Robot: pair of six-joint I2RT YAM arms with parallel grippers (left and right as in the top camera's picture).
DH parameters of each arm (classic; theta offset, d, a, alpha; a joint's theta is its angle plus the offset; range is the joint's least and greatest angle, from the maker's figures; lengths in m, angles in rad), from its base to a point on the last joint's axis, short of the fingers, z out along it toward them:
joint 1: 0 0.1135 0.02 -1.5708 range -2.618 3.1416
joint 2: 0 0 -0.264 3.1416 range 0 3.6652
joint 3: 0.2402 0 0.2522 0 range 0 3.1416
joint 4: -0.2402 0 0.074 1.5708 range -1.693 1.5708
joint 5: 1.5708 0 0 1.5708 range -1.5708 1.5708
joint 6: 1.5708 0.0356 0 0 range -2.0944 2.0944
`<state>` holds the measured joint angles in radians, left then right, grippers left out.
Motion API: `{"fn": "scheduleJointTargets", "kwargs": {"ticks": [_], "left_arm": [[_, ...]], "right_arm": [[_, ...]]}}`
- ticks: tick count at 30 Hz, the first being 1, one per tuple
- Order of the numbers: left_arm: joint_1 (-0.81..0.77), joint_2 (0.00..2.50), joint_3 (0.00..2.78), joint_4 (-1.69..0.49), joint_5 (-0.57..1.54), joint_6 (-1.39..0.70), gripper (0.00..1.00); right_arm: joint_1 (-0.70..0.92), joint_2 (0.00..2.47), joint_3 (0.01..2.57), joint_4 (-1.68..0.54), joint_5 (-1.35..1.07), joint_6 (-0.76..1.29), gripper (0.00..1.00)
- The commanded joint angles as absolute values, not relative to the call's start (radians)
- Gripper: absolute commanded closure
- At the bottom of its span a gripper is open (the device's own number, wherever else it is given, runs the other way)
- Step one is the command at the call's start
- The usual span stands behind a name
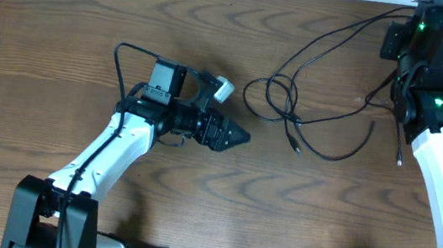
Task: Untangle cables
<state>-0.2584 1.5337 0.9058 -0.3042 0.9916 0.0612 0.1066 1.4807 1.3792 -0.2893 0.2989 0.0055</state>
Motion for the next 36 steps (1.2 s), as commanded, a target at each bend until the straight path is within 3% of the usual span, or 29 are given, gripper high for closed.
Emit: {"fn": "scheduleJointTargets", "kwargs": {"ticks": [1, 14, 22, 28, 36], "left_arm": [[-0.276, 1.525, 0.899, -0.285, 0.696, -0.225, 0.02], [-0.498, 1.551, 0.899, -0.014, 0.366, -0.79, 0.02], [-0.619, 1.642, 0.899, 0.222, 0.365, -0.921, 0.0], [-0.646, 1.765, 0.899, 0.335, 0.366, -1.116, 0.16], [-0.652, 1.88, 0.899, 0.421, 0.341, -1.116, 0.19]], "right_arm": [[0.128, 1.422, 1.393, -0.299, 0.157, 0.018, 0.99], [0.146, 1.234, 1.393, -0.342, 0.007, 0.018, 0.99], [0.175, 1.199, 1.393, -0.361, -0.037, 0.018, 0.99], [0.236, 1.177, 1.393, -0.368, -0.025, -0.024, 0.99], [0.277, 1.148, 1.393, -0.375, -0.026, -0.023, 0.99]]}}
